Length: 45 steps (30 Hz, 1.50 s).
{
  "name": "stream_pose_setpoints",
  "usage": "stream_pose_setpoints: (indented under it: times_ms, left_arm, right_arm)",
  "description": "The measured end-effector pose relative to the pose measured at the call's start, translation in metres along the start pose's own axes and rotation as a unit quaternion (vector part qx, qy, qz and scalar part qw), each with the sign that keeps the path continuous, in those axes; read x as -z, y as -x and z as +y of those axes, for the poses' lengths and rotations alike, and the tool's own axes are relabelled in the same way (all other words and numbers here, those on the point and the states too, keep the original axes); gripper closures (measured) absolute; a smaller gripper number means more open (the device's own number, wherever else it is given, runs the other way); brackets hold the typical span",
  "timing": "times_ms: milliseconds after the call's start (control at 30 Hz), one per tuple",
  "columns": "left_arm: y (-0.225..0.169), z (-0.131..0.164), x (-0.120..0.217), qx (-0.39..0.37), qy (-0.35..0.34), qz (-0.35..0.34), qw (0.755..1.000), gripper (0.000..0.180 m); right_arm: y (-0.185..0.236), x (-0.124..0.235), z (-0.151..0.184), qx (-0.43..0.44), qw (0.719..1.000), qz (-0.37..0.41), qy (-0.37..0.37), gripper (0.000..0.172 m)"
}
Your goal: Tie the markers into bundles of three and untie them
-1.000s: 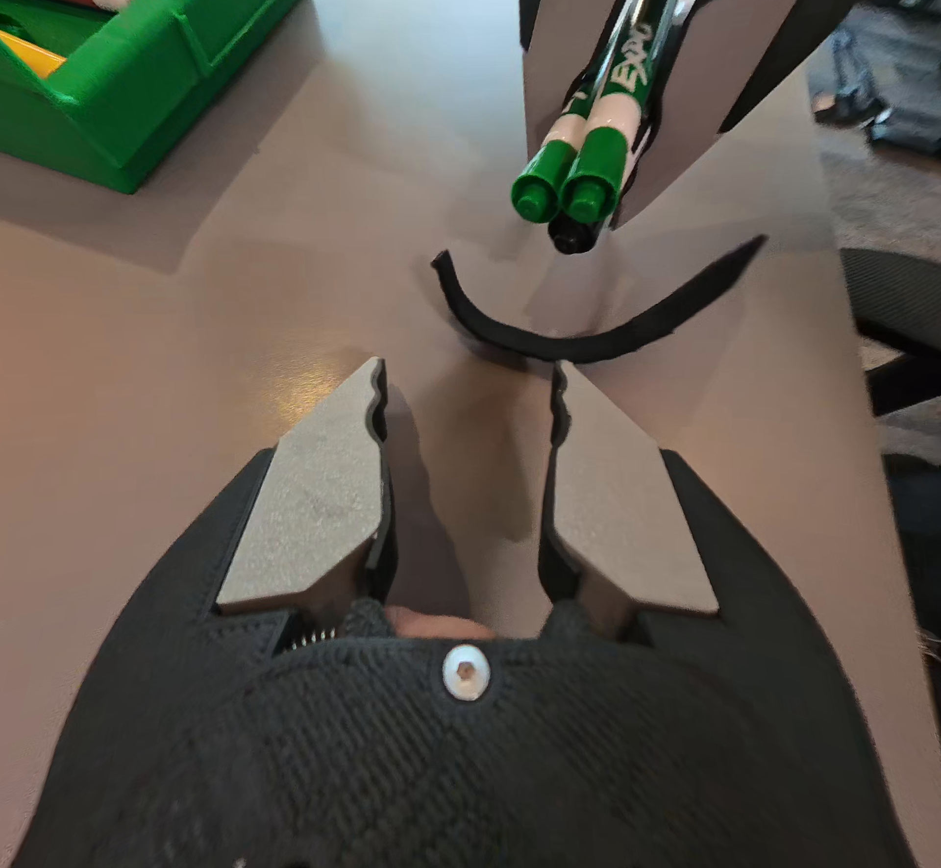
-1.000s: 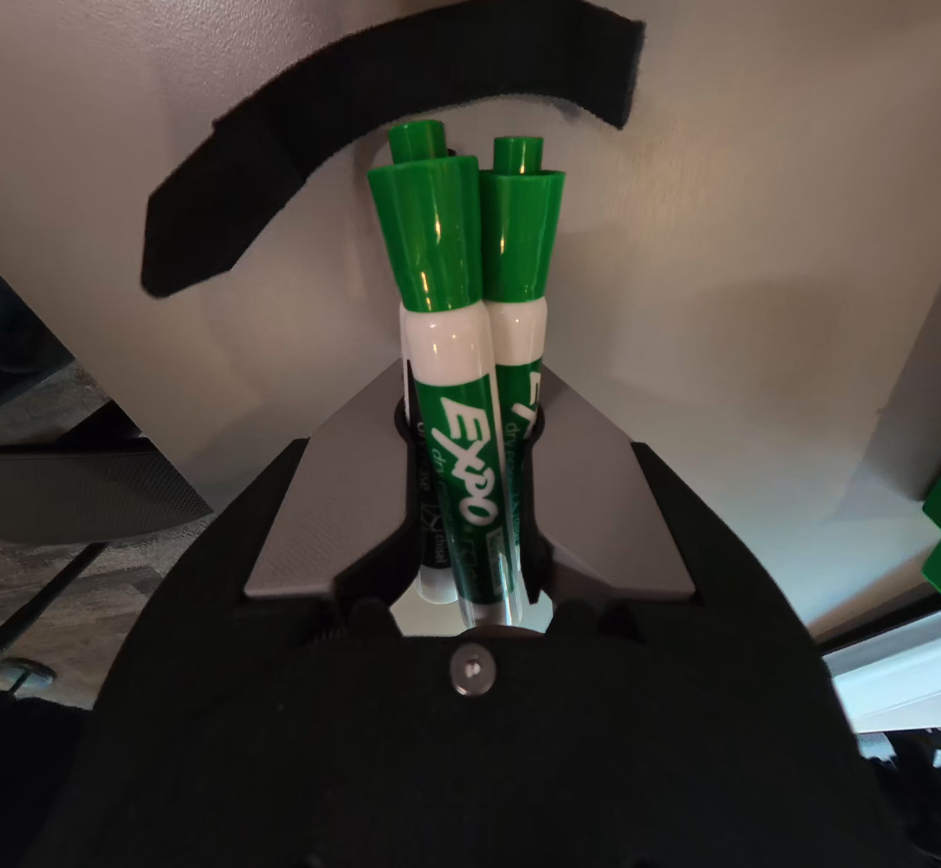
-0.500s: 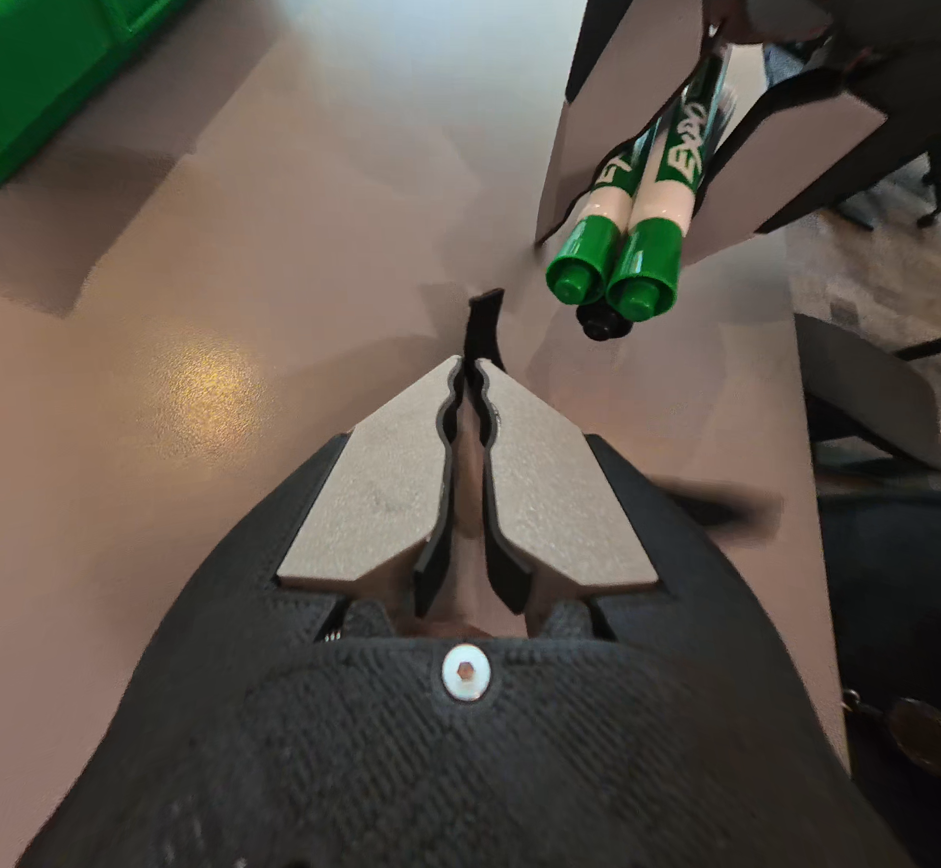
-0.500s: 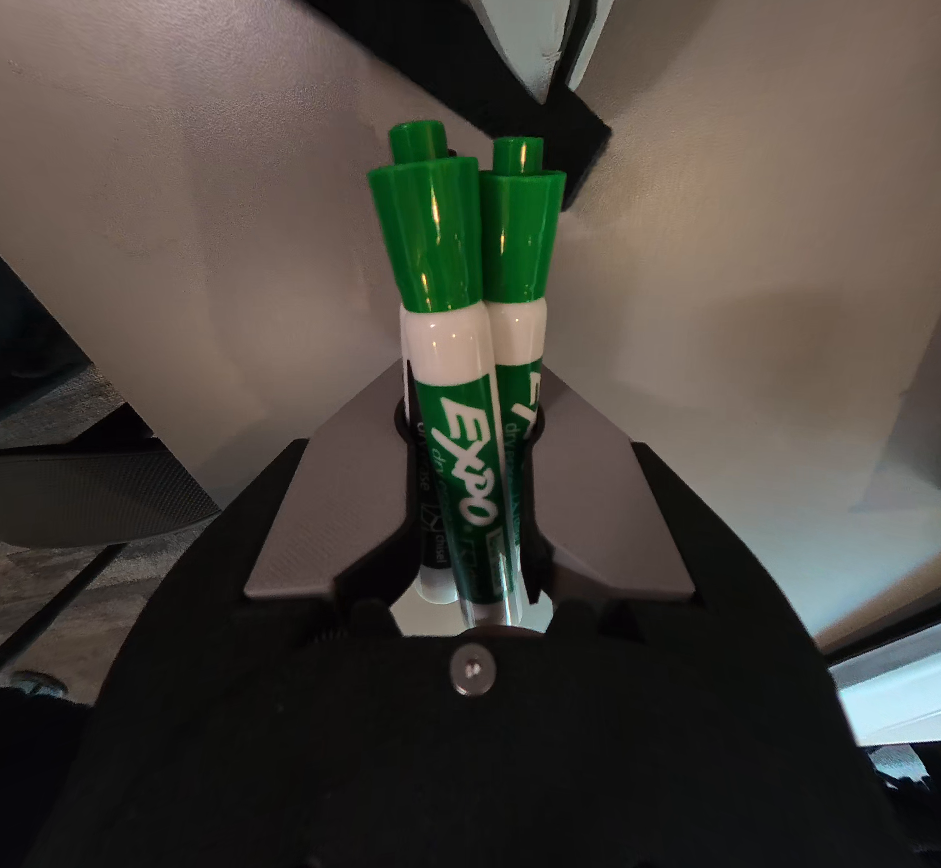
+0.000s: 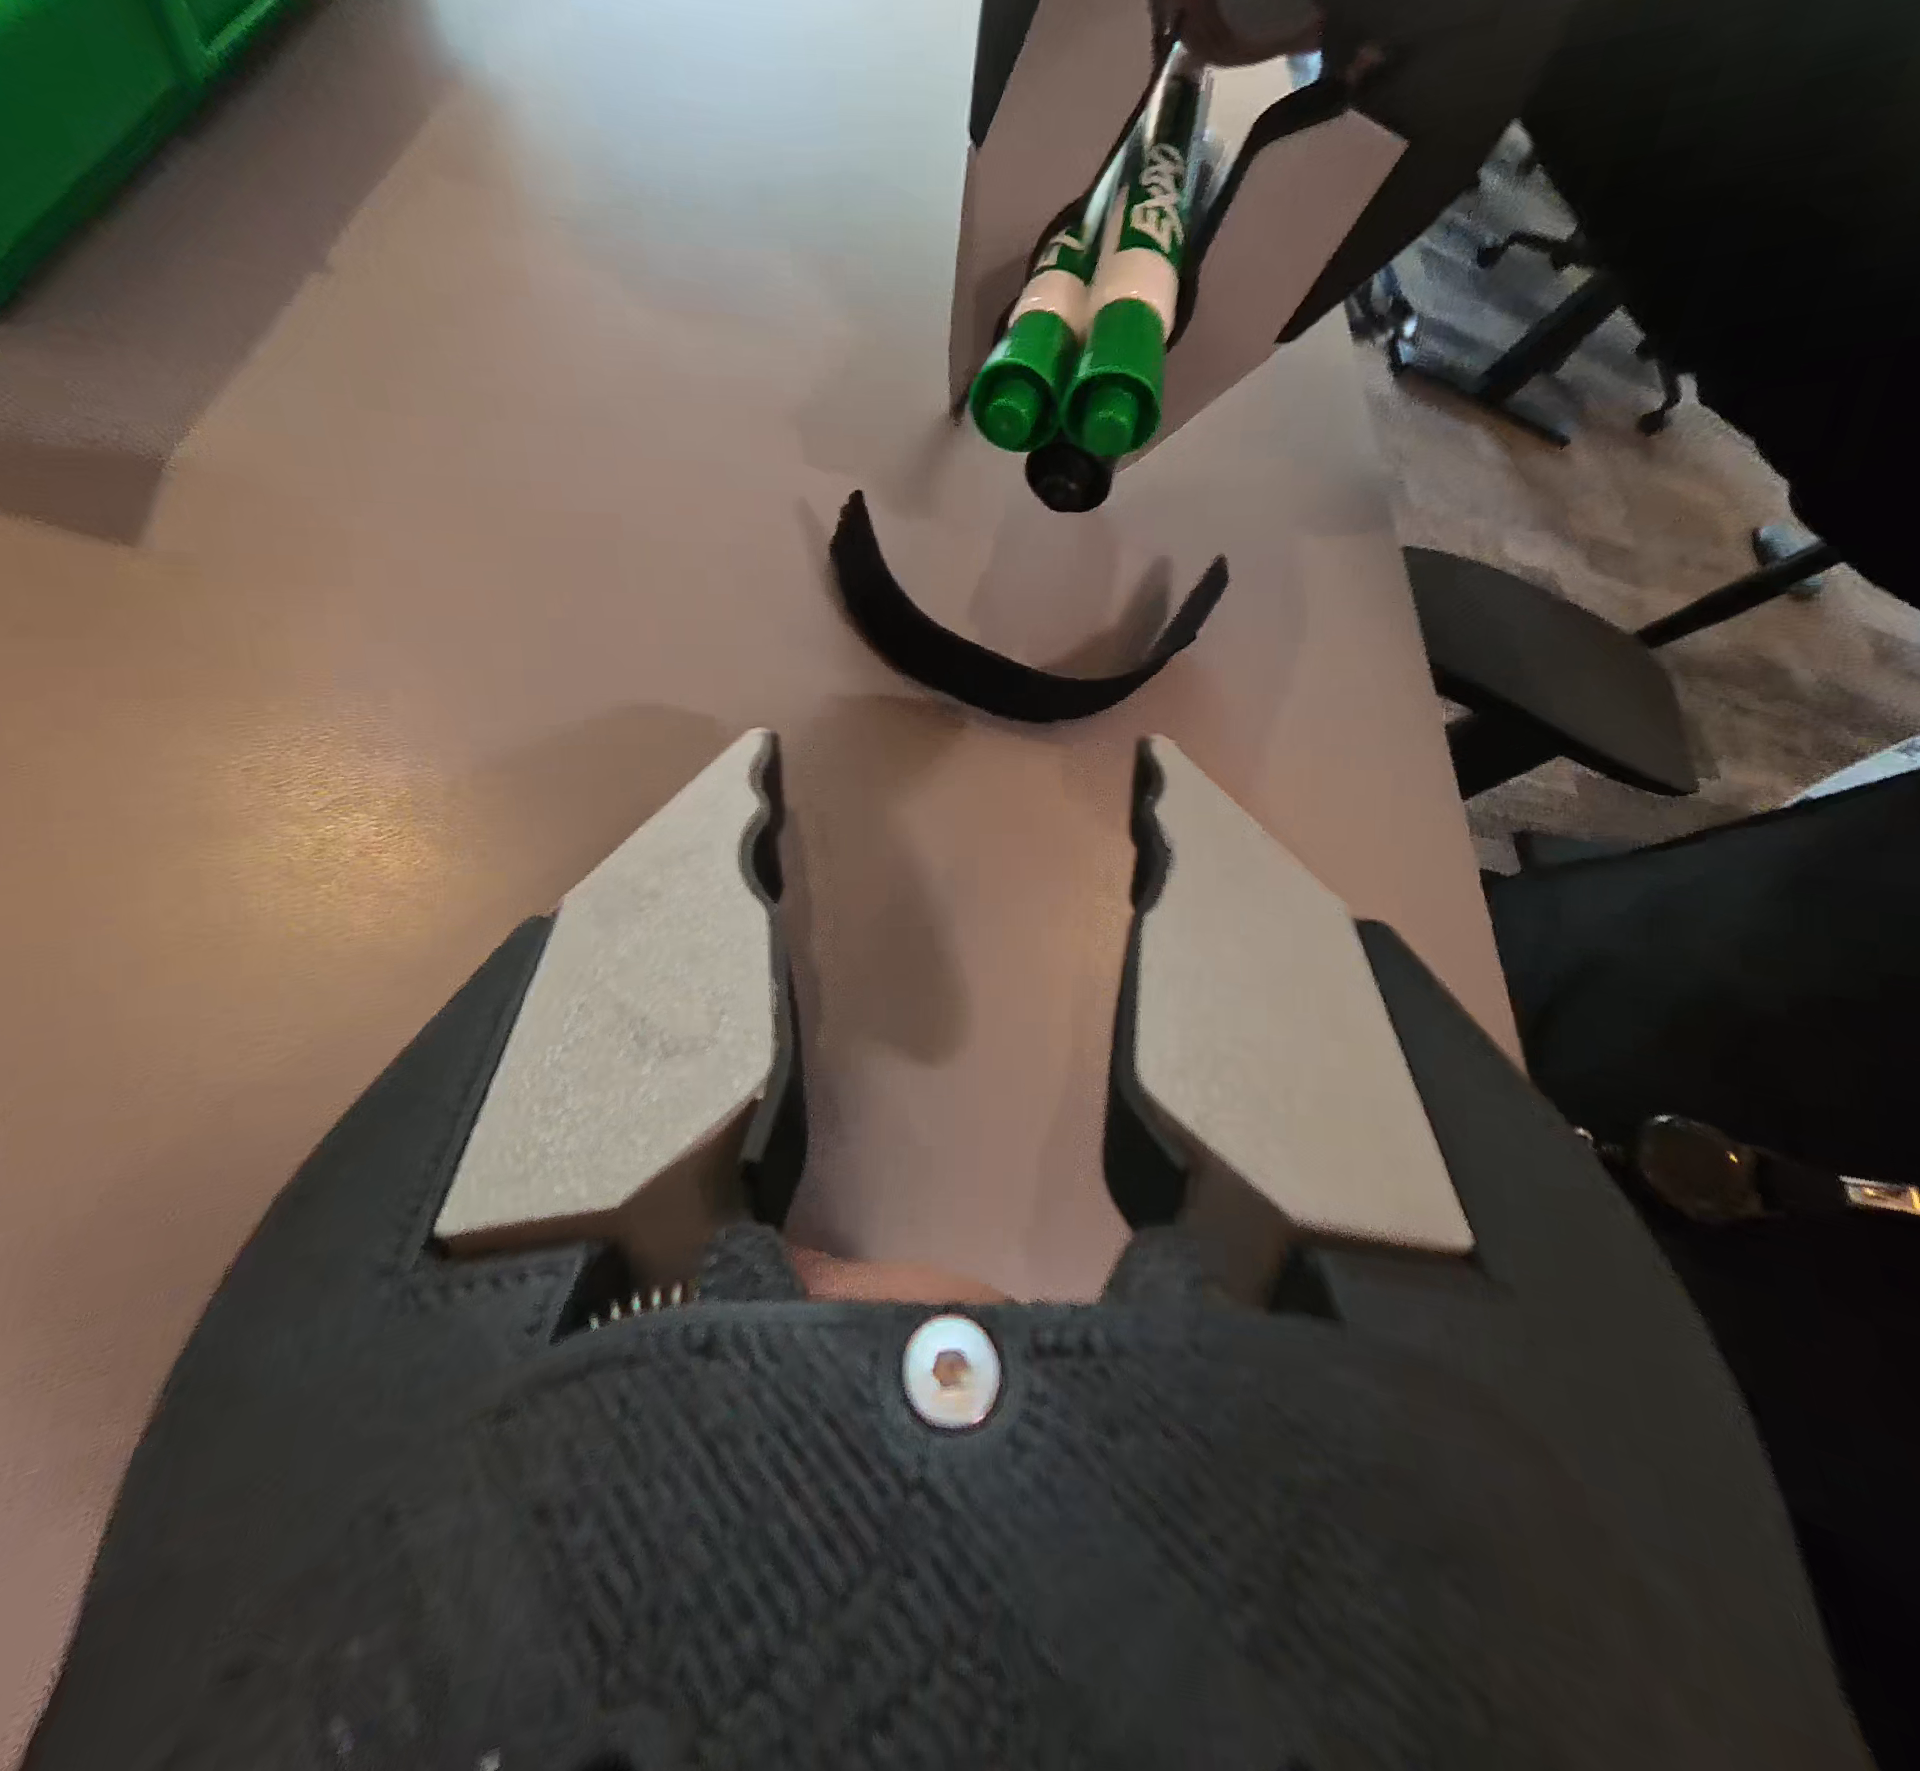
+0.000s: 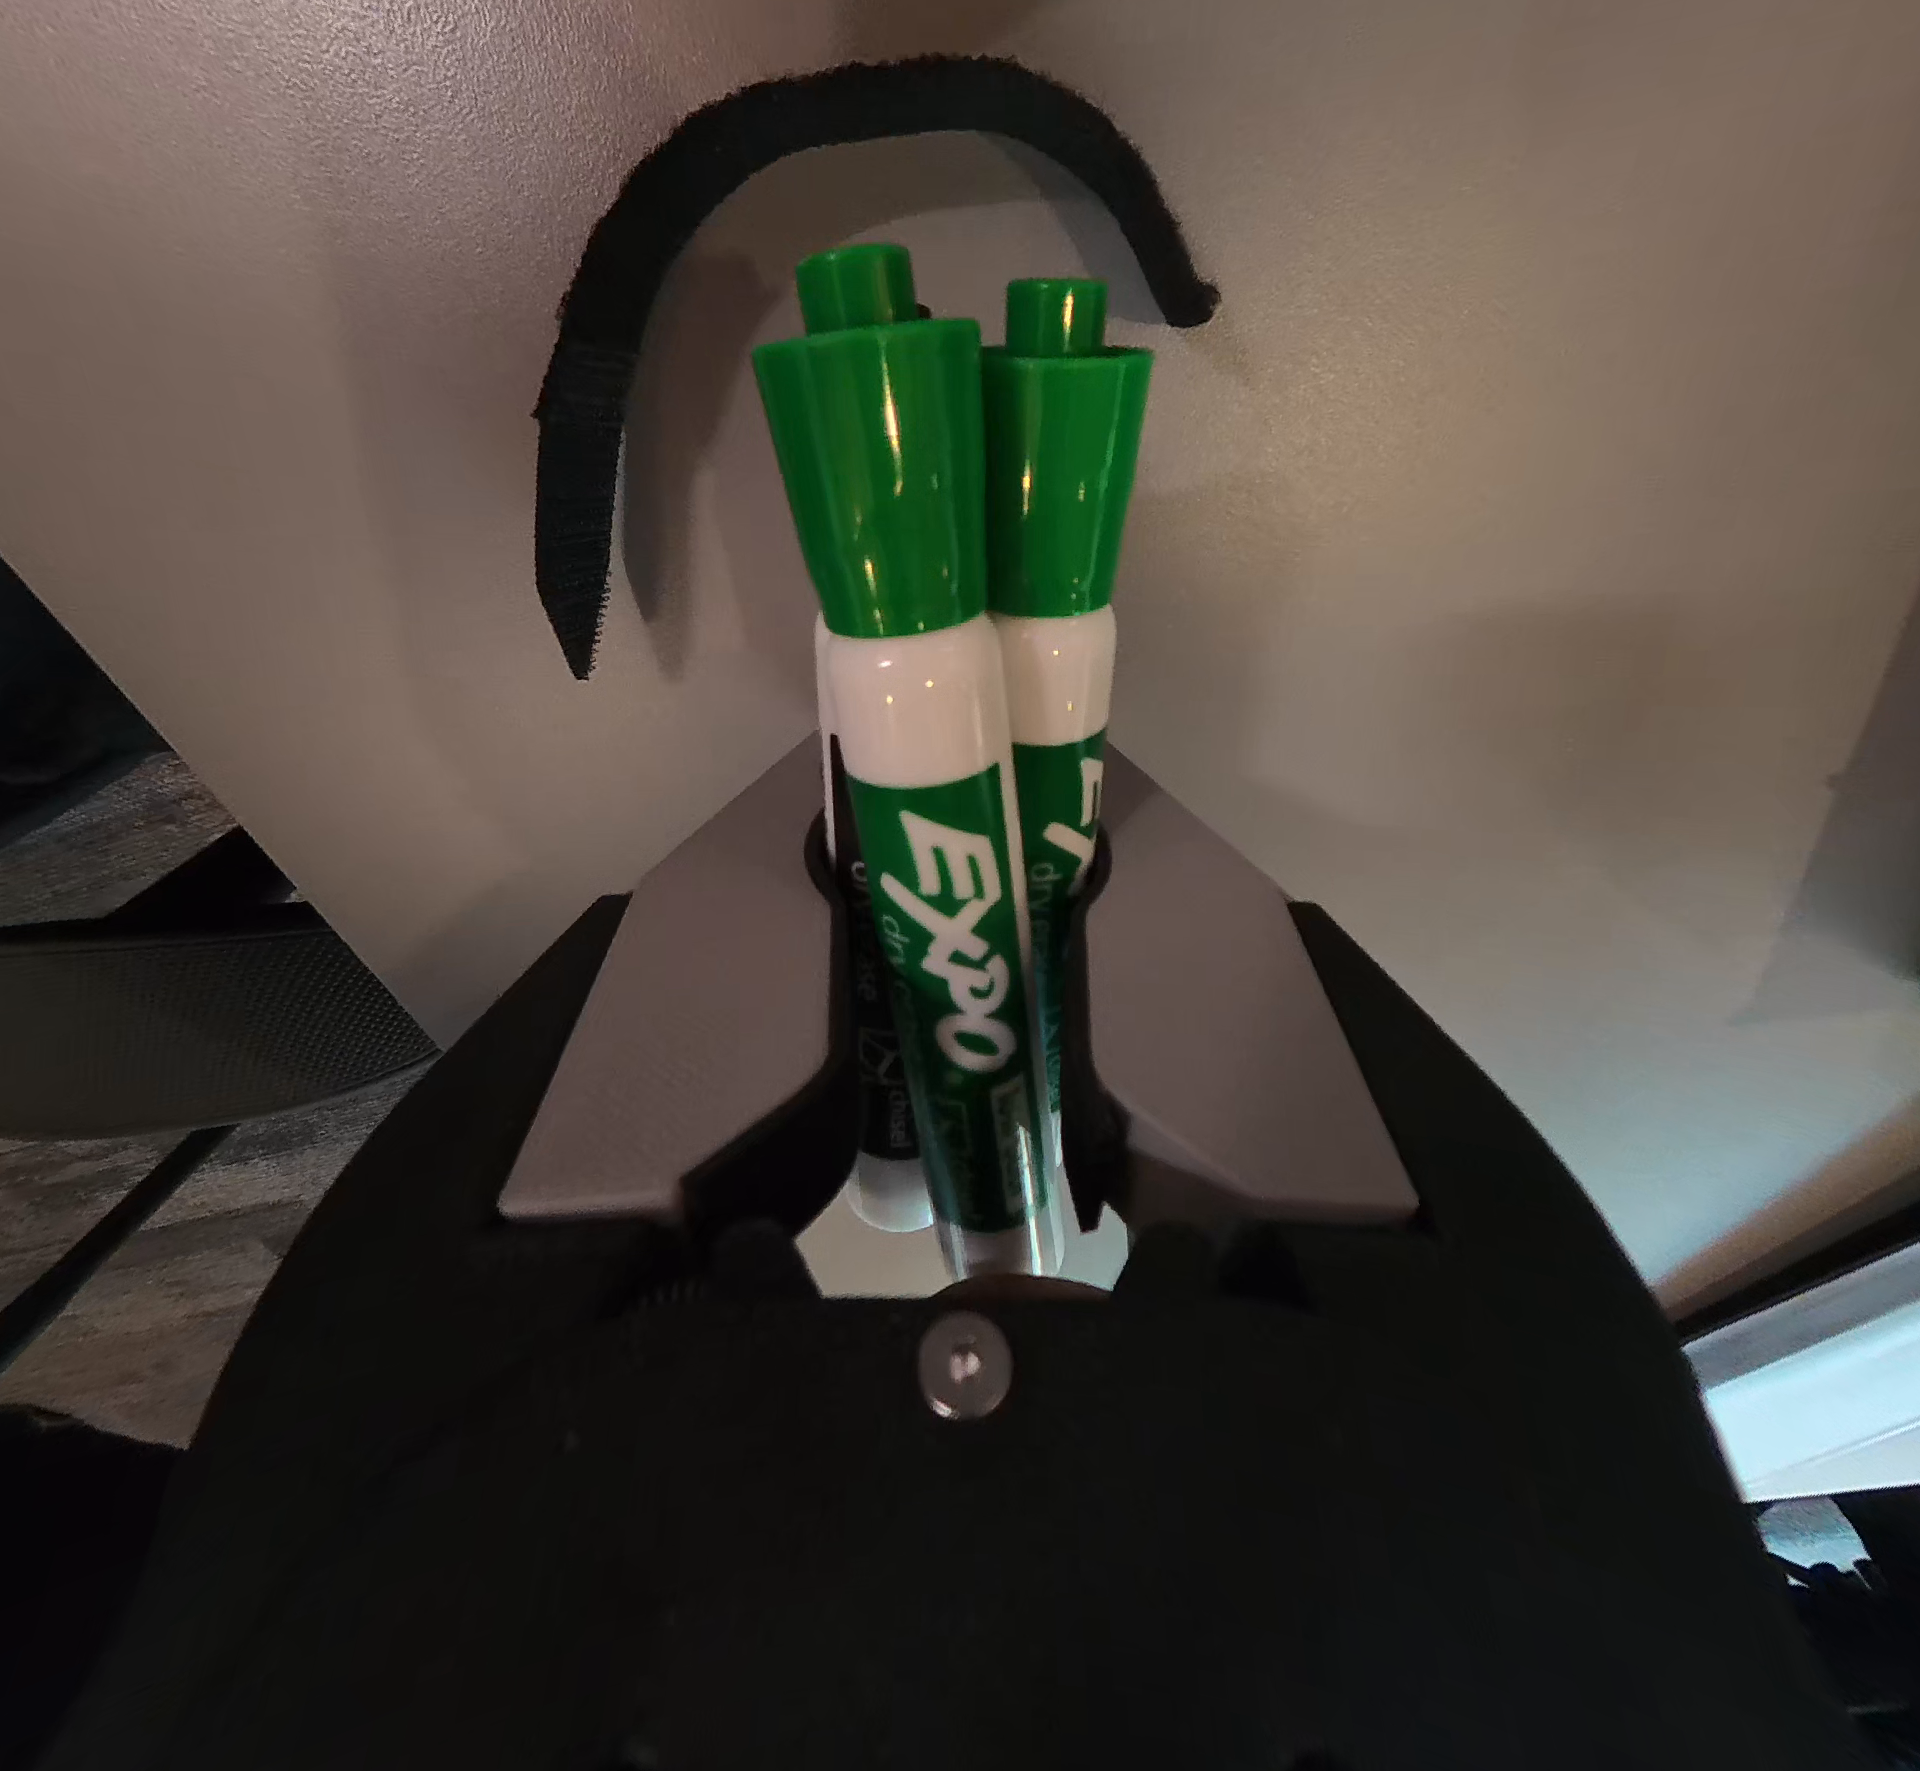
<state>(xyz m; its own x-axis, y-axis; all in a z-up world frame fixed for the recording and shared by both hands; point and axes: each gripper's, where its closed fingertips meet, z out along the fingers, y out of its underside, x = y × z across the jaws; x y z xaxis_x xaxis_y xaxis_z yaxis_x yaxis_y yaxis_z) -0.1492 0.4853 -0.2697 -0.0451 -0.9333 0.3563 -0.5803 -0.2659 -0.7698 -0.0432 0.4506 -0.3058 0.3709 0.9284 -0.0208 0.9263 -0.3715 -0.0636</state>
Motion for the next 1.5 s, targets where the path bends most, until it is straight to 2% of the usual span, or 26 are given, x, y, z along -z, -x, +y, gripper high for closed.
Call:
stream_pose_setpoints:
  times_ms: [133,267,367,567,667,800,967,1100,1367,1500]
  left_arm:
    - [-0.006,0.013,-0.017,-0.068,0.024,-0.062,0.995,0.091]
    - [-0.012,0.008,-0.036,-0.159,0.036,-0.128,0.978,0.081]
    - [-0.010,0.007,-0.049,-0.198,0.058,-0.156,0.966,0.081]
    - [-0.013,0.005,-0.067,-0.140,0.082,-0.101,0.982,0.083]
    - [-0.004,0.000,-0.068,-0.140,0.080,-0.111,0.981,0.090]
    - [0.000,-0.005,-0.068,-0.143,0.072,-0.106,0.981,0.121]
    - [-0.003,-0.001,-0.064,-0.167,0.077,-0.085,0.979,0.112]
    - [-0.002,-0.002,-0.057,-0.193,0.066,-0.092,0.975,0.116]
    - [-0.013,-0.017,-0.041,-0.231,-0.011,-0.092,0.969,0.116]
    - [-0.010,-0.018,-0.036,-0.226,-0.021,-0.100,0.969,0.118]
  right_arm:
    - [0.000,0.000,0.001,-0.002,1.000,-0.008,-0.001,0.135]
    - [-0.001,0.001,0.007,-0.007,1.000,-0.011,0.005,0.135]
    - [0.000,0.001,0.010,-0.009,1.000,-0.011,0.004,0.135]
    - [0.001,0.001,0.013,-0.010,1.000,-0.012,-0.002,0.135]
    - [0.001,0.001,0.013,-0.008,1.000,-0.010,0.000,0.135]
    - [0.001,0.001,0.013,-0.005,1.000,-0.010,0.004,0.135]
    - [0.001,0.001,0.014,0.006,1.000,-0.007,0.005,0.135]
    - [0.000,0.001,0.011,0.011,1.000,-0.002,-0.004,0.135]
    - [0.005,0.001,-0.001,0.031,0.999,-0.006,-0.026,0.135]
    - [0.006,0.006,-0.011,0.039,0.998,-0.003,-0.043,0.135]
